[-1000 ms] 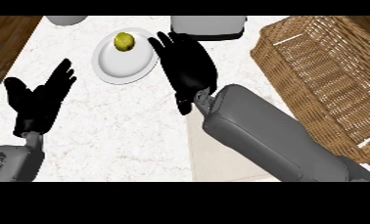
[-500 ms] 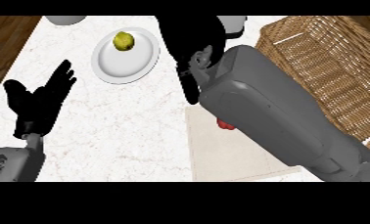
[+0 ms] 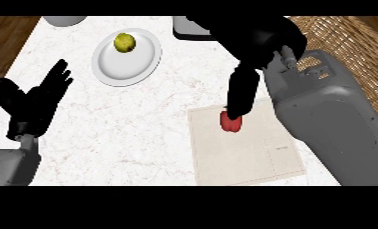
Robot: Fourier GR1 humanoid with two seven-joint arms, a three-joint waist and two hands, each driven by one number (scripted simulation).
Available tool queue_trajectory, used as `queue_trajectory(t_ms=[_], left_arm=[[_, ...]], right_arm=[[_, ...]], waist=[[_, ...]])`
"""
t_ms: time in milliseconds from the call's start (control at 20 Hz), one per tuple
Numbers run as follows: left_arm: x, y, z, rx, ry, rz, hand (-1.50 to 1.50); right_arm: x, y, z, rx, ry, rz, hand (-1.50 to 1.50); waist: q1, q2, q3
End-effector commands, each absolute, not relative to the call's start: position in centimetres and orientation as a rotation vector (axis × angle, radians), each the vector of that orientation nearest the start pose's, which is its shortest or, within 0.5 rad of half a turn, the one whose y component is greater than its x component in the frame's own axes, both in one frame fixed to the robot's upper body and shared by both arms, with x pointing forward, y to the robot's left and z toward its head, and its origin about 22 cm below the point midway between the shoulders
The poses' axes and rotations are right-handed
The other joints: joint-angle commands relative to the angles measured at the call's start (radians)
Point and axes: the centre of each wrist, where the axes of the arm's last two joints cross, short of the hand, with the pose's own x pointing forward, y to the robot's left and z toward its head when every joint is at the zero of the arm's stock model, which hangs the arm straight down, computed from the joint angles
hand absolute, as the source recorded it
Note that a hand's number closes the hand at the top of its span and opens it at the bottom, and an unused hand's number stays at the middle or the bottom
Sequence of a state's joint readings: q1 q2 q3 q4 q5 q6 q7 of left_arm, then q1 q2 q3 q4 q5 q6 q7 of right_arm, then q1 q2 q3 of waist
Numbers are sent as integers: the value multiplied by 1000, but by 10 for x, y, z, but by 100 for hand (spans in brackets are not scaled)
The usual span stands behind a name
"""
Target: Pick the bell pepper from the placemat and place it in the basket
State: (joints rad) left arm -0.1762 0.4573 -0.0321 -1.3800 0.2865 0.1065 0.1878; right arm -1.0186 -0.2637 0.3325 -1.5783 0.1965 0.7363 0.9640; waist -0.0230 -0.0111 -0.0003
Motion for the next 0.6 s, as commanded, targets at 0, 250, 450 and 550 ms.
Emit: queue_trajectory(t_ms=[0, 250, 450, 550], left_arm=[[283, 313, 37, 208, -1361, -47, 0], [281, 328, 28, 213, -1375, -56, 0], [281, 317, 43, 193, -1381, -59, 0], [286, 307, 46, 186, -1370, -51, 0]], right_arm=[[287, -113, 270, -666, -1214, 1421, -150], [260, -140, 227, -619, -1215, 1425, -150], [258, -132, 211, -645, -1259, 1374, -150], [253, -139, 182, -664, -1292, 1358, -150]], waist=[[3, 3, 1], [6, 8, 0], [24, 10, 0], [24, 11, 1]])
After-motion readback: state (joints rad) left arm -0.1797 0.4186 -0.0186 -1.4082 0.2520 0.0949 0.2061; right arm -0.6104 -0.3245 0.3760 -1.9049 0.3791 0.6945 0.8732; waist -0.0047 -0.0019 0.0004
